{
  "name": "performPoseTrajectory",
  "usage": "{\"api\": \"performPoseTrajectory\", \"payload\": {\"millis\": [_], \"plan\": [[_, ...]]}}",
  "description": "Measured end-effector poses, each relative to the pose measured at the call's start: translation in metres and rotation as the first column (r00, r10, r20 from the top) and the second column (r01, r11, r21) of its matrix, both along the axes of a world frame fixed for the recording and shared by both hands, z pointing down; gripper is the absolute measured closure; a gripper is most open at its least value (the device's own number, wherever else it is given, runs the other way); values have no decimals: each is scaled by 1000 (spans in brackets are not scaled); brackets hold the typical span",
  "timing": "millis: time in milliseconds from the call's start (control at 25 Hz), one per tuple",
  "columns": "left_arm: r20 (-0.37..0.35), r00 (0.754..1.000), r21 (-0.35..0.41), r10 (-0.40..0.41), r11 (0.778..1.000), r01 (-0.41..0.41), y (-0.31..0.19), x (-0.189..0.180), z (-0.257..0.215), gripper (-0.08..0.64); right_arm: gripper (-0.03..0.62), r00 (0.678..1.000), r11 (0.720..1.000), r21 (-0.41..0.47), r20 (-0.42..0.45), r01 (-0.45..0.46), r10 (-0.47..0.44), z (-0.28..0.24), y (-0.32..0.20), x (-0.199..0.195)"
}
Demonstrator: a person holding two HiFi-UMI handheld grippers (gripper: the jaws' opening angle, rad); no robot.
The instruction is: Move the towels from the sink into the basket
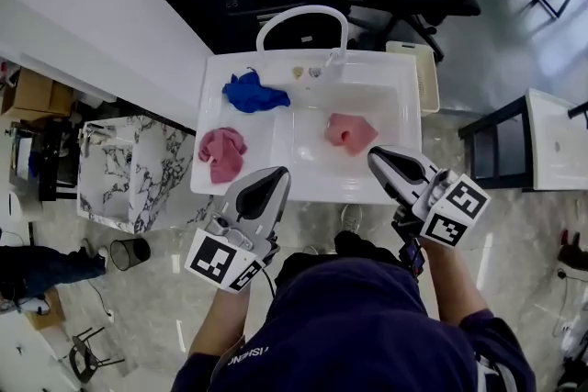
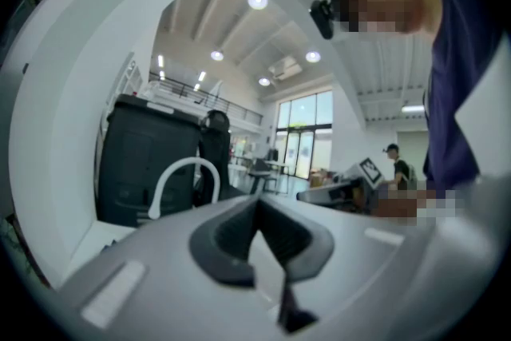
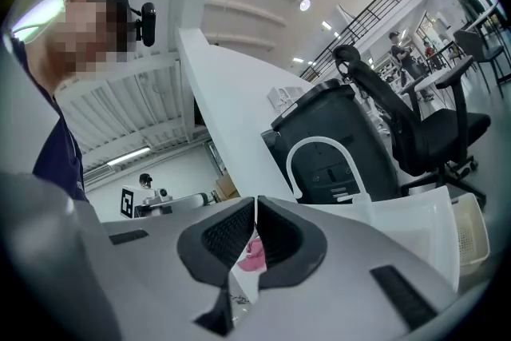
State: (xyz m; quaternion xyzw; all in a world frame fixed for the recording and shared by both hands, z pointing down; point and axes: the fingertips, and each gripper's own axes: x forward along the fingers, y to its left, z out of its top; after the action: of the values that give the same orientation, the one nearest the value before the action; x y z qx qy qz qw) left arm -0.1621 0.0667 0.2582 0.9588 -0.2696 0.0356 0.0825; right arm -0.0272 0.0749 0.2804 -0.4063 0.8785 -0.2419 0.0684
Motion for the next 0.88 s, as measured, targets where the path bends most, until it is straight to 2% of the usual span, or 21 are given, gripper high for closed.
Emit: {"api": "performPoseTrajectory", "payload": {"millis": [240,440,680,880], "plan": [[7,1000,-11,-21,1000,21,-13,28,5,556,582,999,999,1,-11,36,-36,2,-19,25],[21,1000,-18,-14,1000,14,-18,42,8,555,581,1000,1000,-13,-6,24,-24,7,-25,42],[25,999,-39,-25,999,26,-26,35,16,555,581,1000,999,-33,-4,21,-21,16,-34,39],[16,1000,-56,10,998,-9,-37,32,24,555,581,1000,999,-51,-11,-11,10,25,-43,34]]}}
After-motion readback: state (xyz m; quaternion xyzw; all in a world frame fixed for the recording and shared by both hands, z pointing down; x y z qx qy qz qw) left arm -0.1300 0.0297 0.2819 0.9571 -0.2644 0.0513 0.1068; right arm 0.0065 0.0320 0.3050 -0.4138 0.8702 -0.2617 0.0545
